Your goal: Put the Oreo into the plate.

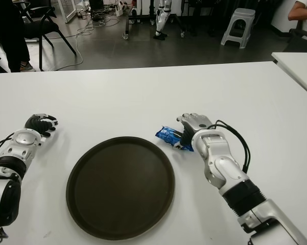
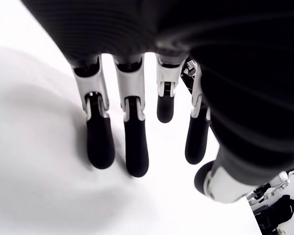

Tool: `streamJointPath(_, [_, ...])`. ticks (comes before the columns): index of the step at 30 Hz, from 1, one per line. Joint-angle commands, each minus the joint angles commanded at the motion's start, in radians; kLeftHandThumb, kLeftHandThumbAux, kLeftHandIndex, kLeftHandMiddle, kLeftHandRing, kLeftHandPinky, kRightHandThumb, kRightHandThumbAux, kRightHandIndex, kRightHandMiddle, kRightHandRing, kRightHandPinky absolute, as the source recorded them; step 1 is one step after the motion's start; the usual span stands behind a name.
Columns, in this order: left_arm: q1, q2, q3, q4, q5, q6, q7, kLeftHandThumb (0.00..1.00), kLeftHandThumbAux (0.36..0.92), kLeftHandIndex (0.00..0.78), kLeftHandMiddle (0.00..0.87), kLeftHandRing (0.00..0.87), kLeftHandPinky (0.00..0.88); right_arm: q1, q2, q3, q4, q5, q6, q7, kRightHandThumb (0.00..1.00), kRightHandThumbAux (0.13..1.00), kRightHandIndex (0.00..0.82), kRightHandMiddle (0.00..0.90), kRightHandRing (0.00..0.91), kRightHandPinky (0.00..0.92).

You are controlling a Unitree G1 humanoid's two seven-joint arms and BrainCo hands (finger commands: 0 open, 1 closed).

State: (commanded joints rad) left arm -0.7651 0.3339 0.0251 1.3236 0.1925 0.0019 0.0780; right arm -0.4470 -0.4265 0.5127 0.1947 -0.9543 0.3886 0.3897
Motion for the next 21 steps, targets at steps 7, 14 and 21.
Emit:
streamJointPath(7, [0.001, 0.002, -0.006, 0.001, 0.004, 0.000, -0.002, 0.669, 0.727, 0.397, 0.119, 0.143, 0.147, -0.001, 0.002, 0.005, -0.001, -0.002, 0.003, -0.001, 0.018, 0.618, 0.000, 0.000, 0.000, 0.000])
streamJointPath(14, [0.001, 0.002, -0.007, 0.002, 0.001, 0.000, 0.001, 0.669, 0.727, 0.397, 0.121, 0.145, 0.153, -0.004, 0.006, 0.004, 0.003, 0.000, 0.009, -0.001, 0.048, 0.611, 0.000, 0.000, 0.000, 0.000])
streamJointPath(21, [0.002, 0.001, -0.001, 0.001, -0.006, -0.004, -0.003, 0.671, 0.727, 0.397, 0.124, 0.154, 0.175, -0.004, 0.008, 0.005, 0.007, 0.000, 0.007, -0.011, 0.045, 0.604, 0.000, 0.000, 0.000, 0.000])
